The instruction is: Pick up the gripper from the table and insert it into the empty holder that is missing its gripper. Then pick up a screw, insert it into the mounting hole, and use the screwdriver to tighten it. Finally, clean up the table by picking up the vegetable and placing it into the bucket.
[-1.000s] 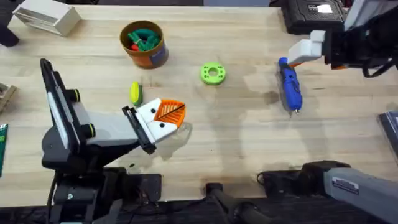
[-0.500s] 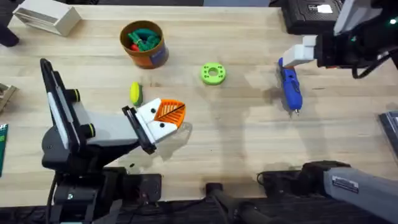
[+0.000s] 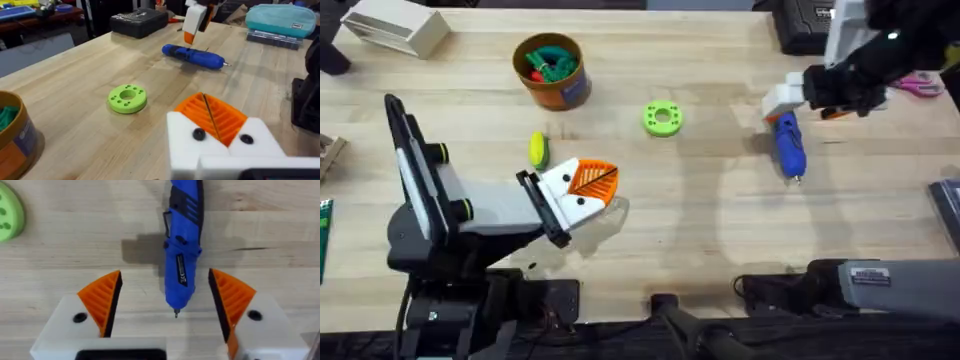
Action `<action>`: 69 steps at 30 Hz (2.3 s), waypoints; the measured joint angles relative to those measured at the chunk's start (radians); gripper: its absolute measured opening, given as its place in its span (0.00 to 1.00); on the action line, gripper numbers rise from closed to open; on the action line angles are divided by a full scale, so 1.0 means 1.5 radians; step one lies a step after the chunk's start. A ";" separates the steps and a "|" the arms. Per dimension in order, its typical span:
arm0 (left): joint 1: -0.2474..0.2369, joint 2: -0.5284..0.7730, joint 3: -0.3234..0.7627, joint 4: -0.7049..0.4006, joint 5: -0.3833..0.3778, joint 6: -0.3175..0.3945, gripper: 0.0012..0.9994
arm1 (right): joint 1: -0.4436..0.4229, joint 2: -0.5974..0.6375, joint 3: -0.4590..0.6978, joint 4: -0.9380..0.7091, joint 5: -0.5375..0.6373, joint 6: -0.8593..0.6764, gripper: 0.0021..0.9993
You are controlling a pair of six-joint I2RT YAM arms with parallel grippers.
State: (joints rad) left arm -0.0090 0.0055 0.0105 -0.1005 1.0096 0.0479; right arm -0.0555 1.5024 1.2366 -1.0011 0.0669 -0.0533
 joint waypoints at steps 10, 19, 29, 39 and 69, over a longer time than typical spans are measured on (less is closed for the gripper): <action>0.000 0.000 0.000 0.000 0.000 0.000 0.01 | -0.019 0.081 -0.001 0.045 0.015 -0.020 0.99; 0.000 0.000 0.000 0.000 0.000 0.000 0.01 | -0.020 0.162 -0.001 0.090 0.018 -0.013 0.99; 0.000 0.000 0.000 0.000 0.000 0.000 0.01 | -0.037 0.194 -0.001 0.099 0.018 0.003 0.99; 0.000 0.000 0.000 0.000 0.000 0.000 0.01 | -0.051 0.200 -0.001 0.113 0.018 0.000 0.98; 0.000 0.000 0.000 0.000 0.000 0.000 0.01 | -0.032 0.220 -0.001 0.143 0.011 -0.010 0.57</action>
State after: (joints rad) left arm -0.0090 0.0054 0.0105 -0.1005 1.0096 0.0479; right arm -0.1032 1.8328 1.2358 -0.7871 0.0835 -0.0681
